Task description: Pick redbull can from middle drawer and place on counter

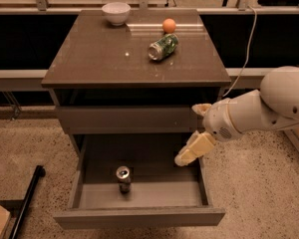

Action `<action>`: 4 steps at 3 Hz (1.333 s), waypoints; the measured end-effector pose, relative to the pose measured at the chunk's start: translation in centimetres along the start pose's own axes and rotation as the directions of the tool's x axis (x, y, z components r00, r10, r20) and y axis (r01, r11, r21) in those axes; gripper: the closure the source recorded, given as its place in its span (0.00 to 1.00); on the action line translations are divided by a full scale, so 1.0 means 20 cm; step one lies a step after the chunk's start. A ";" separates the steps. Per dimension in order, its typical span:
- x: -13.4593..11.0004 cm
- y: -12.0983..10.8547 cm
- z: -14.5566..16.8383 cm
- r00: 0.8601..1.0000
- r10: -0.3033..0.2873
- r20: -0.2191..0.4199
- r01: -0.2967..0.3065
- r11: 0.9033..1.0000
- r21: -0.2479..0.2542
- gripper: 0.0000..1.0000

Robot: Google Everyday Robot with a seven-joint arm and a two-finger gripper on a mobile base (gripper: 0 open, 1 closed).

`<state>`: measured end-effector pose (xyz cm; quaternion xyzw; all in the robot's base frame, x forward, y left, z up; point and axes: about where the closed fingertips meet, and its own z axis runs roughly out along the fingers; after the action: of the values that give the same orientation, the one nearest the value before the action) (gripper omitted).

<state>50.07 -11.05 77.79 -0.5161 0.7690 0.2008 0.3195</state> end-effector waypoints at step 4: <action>-0.07 0.04 0.96 0.961 0.082 0.265 0.000 0.955 -0.295 0.00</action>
Offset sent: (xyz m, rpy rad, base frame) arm 0.0328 0.1327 -0.1015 0.3261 0.0330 0.1958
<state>55.08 2.46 65.04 -0.5085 0.6899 0.3883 0.3386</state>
